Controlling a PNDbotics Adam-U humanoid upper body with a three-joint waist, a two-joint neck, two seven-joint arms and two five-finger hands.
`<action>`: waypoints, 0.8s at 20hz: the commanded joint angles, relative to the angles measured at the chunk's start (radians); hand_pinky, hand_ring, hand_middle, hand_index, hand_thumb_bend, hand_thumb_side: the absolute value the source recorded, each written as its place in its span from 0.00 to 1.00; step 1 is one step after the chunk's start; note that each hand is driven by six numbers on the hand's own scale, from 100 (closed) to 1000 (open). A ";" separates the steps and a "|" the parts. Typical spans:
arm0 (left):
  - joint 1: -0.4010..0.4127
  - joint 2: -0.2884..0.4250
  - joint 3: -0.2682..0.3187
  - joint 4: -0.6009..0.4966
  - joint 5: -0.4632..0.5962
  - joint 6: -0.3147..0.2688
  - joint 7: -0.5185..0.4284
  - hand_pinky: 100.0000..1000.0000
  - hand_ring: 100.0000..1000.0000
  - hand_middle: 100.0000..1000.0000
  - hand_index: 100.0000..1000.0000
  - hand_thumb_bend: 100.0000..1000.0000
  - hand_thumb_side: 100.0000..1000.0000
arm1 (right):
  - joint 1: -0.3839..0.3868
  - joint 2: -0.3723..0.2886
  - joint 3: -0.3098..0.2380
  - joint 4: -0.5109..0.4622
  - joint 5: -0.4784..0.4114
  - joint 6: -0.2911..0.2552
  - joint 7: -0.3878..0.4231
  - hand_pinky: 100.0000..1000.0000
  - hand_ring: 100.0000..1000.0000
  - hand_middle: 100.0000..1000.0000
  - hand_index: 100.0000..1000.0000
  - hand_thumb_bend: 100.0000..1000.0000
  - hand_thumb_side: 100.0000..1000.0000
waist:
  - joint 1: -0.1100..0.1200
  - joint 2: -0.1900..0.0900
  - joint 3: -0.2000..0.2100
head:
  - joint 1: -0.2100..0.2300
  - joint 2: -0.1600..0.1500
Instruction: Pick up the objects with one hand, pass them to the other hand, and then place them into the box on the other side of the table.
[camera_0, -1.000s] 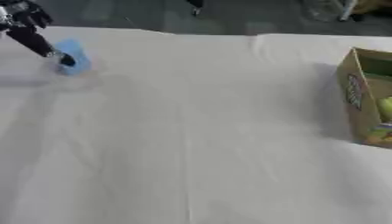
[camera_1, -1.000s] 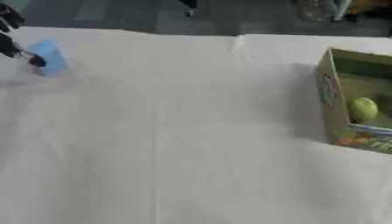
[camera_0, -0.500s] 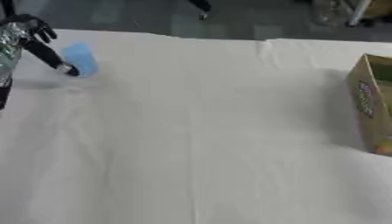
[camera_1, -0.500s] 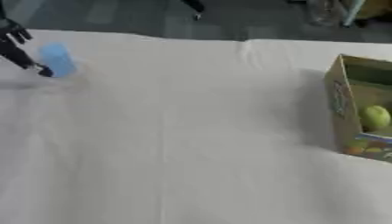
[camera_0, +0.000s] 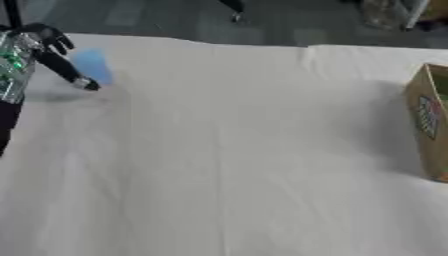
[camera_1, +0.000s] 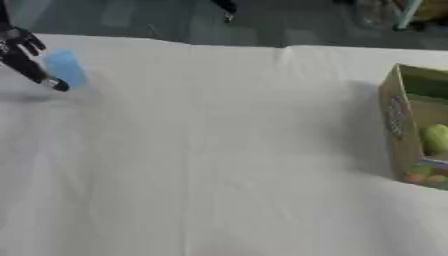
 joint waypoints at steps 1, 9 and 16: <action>-0.032 0.036 0.013 -0.016 0.028 0.001 0.011 0.81 0.78 0.72 0.80 0.71 0.00 | -0.013 -0.028 -0.008 -0.014 0.007 -0.001 0.003 0.84 0.76 0.82 0.82 0.16 0.16 | 0.003 -0.002 -0.005 | 0.005 -0.010; -0.042 0.043 0.027 -0.021 0.011 0.038 0.086 0.80 0.78 0.71 0.79 0.49 0.00 | -0.023 -0.022 0.000 -0.012 0.013 0.002 0.018 0.84 0.76 0.82 0.82 0.16 0.17 | 0.010 0.013 -0.018 | 0.018 -0.010; -0.042 0.035 0.034 0.004 0.022 0.101 0.149 0.81 0.79 0.72 0.79 0.35 0.00 | -0.034 -0.022 0.004 -0.014 0.017 0.003 0.024 0.84 0.76 0.82 0.82 0.16 0.18 | 0.016 0.027 -0.036 | 0.051 -0.024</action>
